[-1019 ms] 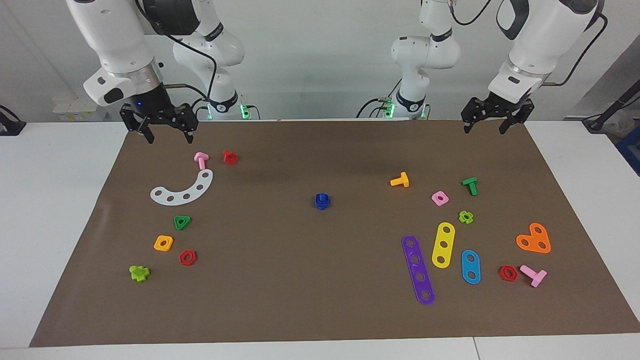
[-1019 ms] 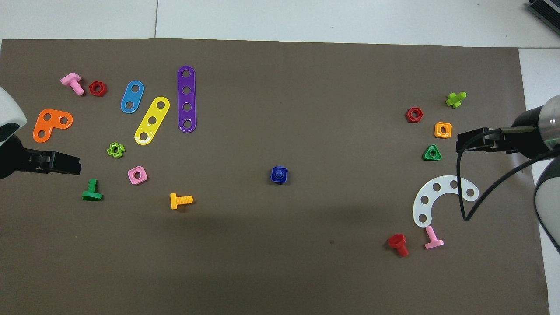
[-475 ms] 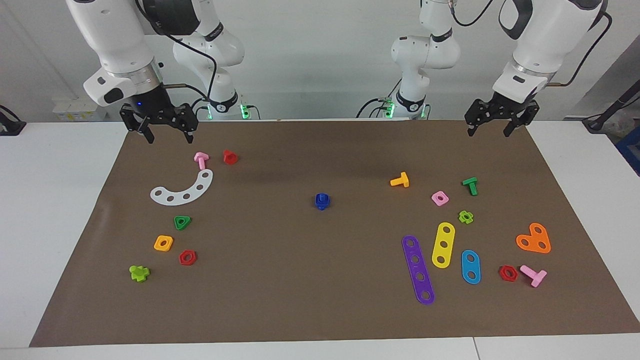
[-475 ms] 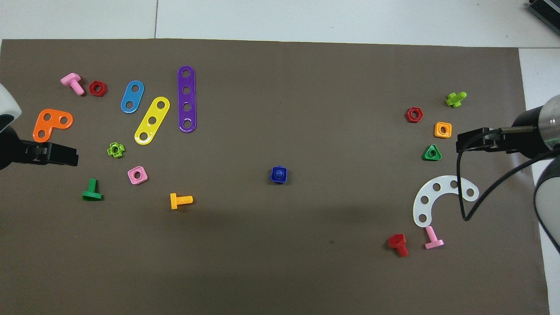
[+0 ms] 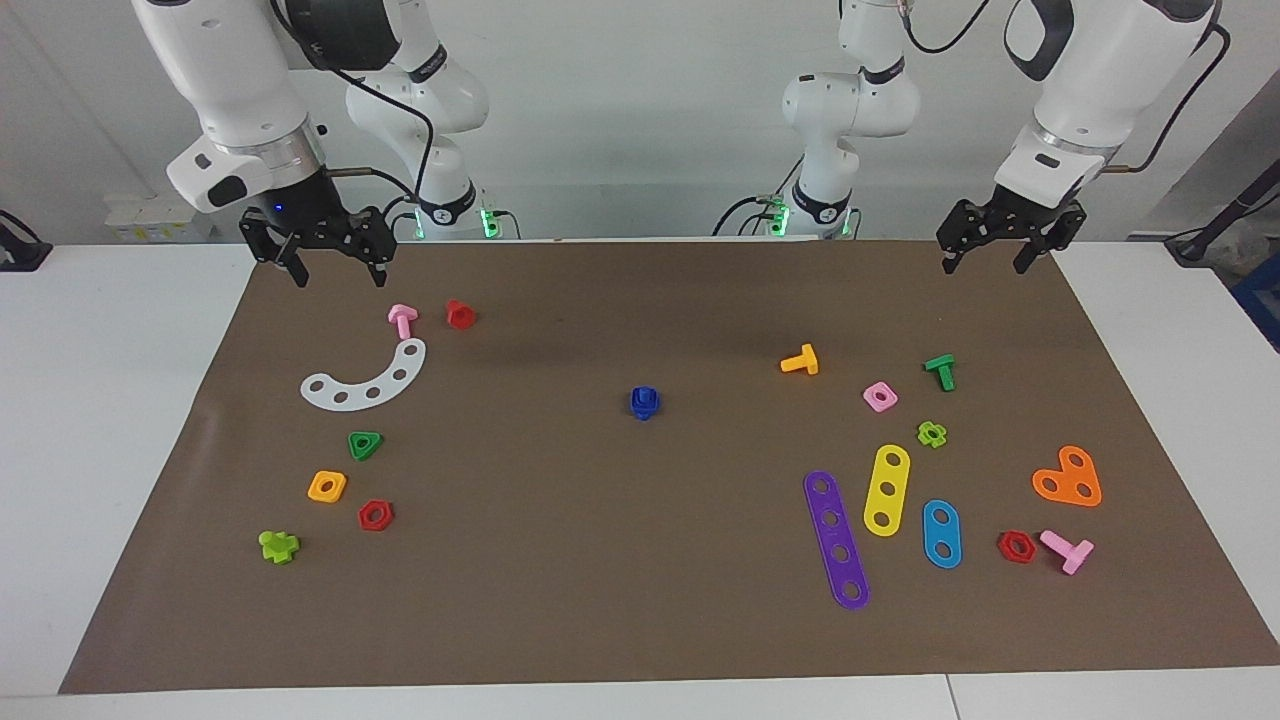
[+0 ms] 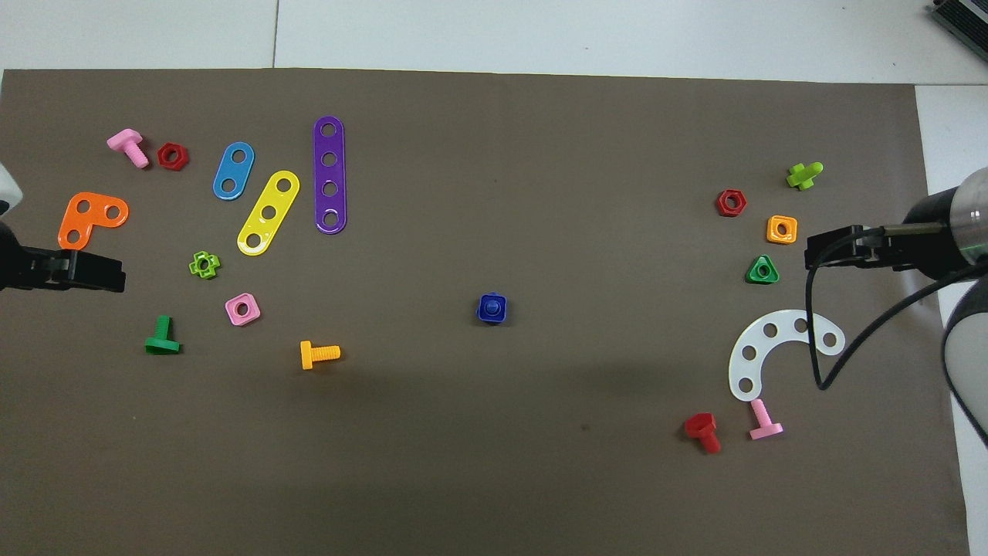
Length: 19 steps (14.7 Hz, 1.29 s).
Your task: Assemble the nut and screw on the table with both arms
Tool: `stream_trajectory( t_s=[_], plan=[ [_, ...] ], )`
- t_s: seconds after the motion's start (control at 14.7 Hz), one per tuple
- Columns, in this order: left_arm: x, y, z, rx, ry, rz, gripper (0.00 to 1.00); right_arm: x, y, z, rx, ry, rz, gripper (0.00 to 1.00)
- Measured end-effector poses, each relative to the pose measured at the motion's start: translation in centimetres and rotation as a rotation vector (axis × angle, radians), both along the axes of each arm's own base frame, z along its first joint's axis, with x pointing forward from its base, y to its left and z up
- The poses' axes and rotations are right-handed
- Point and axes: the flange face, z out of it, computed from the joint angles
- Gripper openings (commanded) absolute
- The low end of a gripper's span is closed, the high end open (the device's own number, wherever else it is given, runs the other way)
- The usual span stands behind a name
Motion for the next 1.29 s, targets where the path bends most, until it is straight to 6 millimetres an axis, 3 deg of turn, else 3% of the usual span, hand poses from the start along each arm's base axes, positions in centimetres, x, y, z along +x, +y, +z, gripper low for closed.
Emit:
stream_trajectory(
  t_s=[0.75, 1.29],
  plan=[
    [0.1, -2.3, -0.5, -0.002, 0.01, -0.042, 1.0, 0.0, 0.0, 0.0, 0.0, 0.0, 0.0, 1.0],
    [0.5, -0.5, 0.5, -0.091, 0.004, 0.004, 1.0, 0.0, 0.0, 0.0, 0.0, 0.0, 0.0, 1.0]
  ],
)
